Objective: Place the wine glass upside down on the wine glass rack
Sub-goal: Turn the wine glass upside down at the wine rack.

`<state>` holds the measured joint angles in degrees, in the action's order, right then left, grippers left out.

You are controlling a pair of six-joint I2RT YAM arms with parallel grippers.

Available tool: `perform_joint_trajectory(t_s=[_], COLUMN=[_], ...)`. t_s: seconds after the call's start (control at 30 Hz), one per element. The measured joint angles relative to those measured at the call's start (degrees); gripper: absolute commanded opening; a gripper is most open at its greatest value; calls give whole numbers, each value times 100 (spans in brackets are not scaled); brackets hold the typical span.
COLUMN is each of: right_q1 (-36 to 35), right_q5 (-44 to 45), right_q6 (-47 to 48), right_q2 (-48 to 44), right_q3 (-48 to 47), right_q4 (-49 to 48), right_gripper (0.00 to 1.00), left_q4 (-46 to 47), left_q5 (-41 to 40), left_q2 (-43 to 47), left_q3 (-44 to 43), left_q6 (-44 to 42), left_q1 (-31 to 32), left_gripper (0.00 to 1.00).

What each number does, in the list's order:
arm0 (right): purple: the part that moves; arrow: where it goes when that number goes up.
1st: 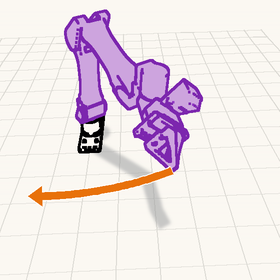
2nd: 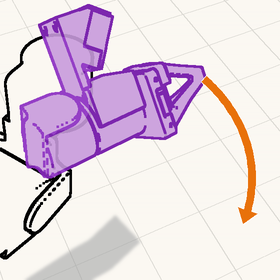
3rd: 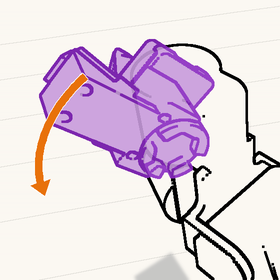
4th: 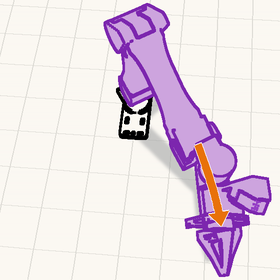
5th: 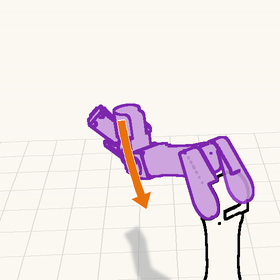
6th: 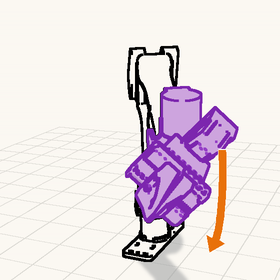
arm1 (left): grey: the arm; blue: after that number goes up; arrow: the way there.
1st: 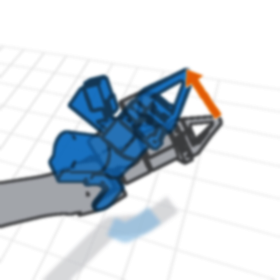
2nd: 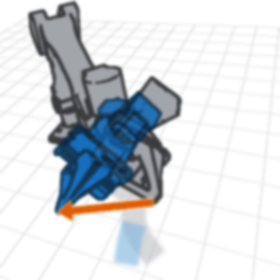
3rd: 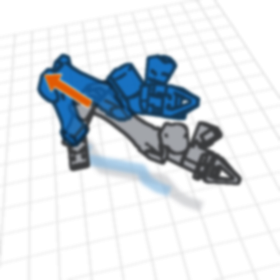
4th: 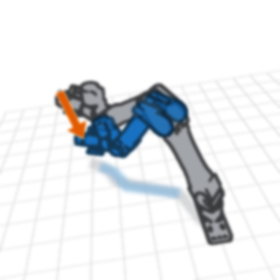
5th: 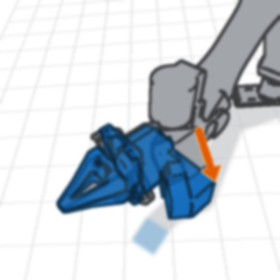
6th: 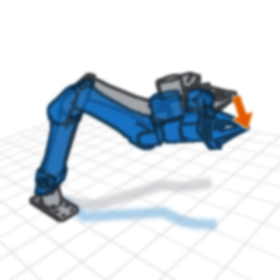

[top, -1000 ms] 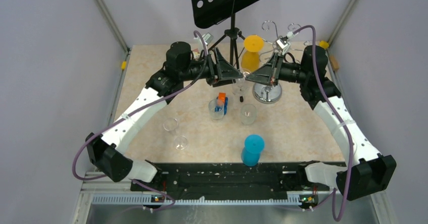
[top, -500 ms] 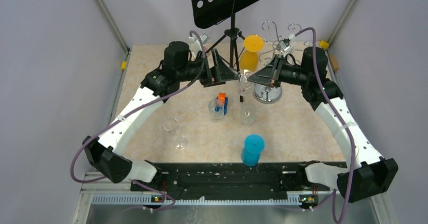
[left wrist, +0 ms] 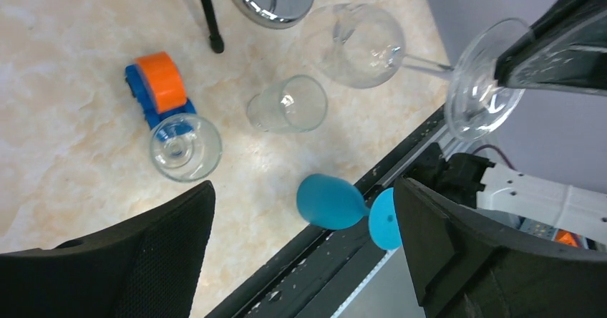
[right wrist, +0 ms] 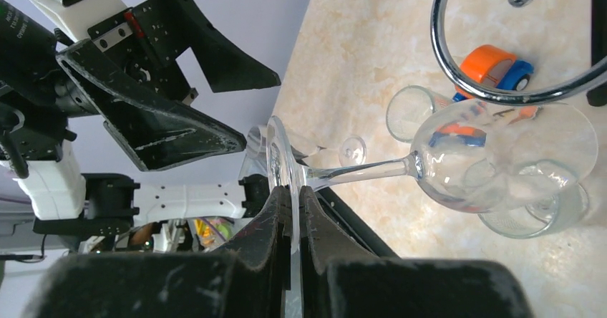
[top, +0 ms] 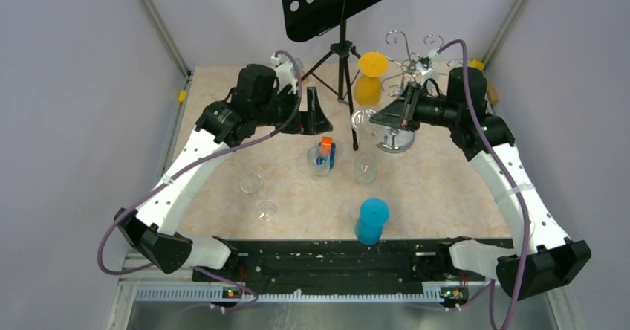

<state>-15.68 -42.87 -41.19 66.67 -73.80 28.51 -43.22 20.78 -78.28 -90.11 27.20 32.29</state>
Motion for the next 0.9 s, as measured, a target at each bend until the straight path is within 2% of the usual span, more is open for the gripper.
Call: perform_joint_trajectory(t_s=[0.2,0.63,0.9], right_q1=[0,13,435], right_q5=[74,376,505], right_q6=[227,509,577], right_q2=[-33,-74,-107], right_q3=[-125,-297,-527], right_q4=[361,1390,1987], right_gripper=[0,0,0], left_q4=[-461,-951,-997], left_q5=[-289,-1224,-1532], left_q2=[-61,-686,-879], left_q3=[-96,-680,-966], left_q6=[-328,-828,-1010], left_q1=[94,911,1132], left_gripper=[98,98,98])
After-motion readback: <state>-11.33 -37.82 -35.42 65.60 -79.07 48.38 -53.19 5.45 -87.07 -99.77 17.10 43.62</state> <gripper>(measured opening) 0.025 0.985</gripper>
